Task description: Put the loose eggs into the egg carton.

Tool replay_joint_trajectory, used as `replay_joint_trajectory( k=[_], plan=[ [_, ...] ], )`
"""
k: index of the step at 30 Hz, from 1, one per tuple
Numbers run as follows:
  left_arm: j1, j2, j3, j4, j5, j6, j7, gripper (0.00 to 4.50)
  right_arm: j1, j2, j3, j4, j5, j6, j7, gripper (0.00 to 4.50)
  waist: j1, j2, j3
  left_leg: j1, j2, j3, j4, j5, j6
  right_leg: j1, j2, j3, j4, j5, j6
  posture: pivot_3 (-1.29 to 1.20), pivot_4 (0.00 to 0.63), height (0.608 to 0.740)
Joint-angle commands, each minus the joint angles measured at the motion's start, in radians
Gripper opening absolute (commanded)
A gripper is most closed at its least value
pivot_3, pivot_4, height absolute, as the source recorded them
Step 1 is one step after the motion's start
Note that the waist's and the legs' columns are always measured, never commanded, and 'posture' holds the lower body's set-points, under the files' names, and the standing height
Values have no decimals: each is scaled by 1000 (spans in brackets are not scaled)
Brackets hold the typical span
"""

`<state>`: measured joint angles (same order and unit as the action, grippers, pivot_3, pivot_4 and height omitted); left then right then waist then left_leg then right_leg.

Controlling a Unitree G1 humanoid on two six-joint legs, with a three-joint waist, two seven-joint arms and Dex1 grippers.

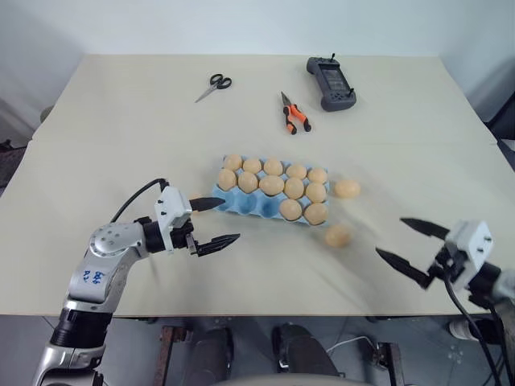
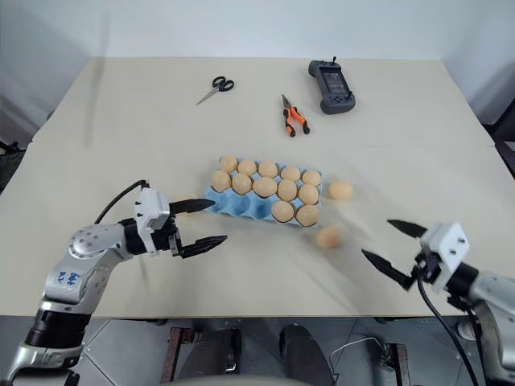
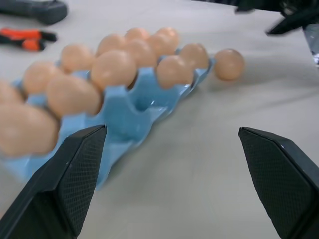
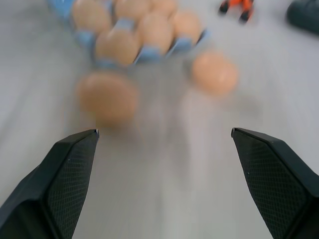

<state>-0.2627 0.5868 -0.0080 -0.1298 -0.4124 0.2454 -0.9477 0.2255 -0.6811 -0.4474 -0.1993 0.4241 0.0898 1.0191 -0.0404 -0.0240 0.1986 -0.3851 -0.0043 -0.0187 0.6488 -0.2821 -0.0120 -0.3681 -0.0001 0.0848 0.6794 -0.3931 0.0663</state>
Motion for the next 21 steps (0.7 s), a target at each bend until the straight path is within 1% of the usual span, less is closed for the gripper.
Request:
replay_joint_trajectory(
  k=[1,3,6,9,12,15,20,21],
  plan=[
    [-39,5,-7,28,10,-33,-40,4500,9,18,-34,2,3,-70,-23,4465,-9,0,0,1,0,0,0,0,0,2,0,0,0,1,1,0,150,740],
    [-51,9,2,45,9,-38,-47,4500,7,18,-17,13,-4,-77,-27,4465,-13,-1,0,4,0,0,0,1,1,5,0,1,-1,1,1,0,150,740],
    [-48,10,12,45,4,-35,-50,4500,-54,-16,81,-8,-28,3,-37,4465,-18,-1,0,12,0,0,-1,1,1,13,0,1,-4,1,1,0,150,740],
    [-35,8,16,30,3,-31,-47,4500,-124,-44,176,-18,-50,110,-51,4465,-16,-1,0,12,0,1,-1,1,1,12,0,2,-4,1,1,0,150,740],
    [-18,9,20,8,1,-25,-39,4500,-195,-41,245,-5,-69,155,-66,4465,-12,-1,0,10,0,0,-2,0,1,10,0,1,-4,1,1,0,150,740],
    [14,18,39,-19,-4,-20,-30,4500,-281,-22,317,46,-94,156,-64,4465,-11,-1,0,9,0,0,-2,0,1,9,-1,1,-5,1,1,0,150,740],
    [39,26,57,-43,-5,-15,-15,4500,-355,-5,390,98,-97,149,-40,4465,-8,-1,1,8,0,0,-2,-1,1,9,-1,0,-7,1,2,0,150,740],
    [41,26,59,-46,-5,-15,-13,4500,-361,-3,397,103,-96,149,-39,4095,-7,-1,1,7,0,0,-2,-1,1,9,-1,0,-7,1,2,0,150,740]
  ],
)
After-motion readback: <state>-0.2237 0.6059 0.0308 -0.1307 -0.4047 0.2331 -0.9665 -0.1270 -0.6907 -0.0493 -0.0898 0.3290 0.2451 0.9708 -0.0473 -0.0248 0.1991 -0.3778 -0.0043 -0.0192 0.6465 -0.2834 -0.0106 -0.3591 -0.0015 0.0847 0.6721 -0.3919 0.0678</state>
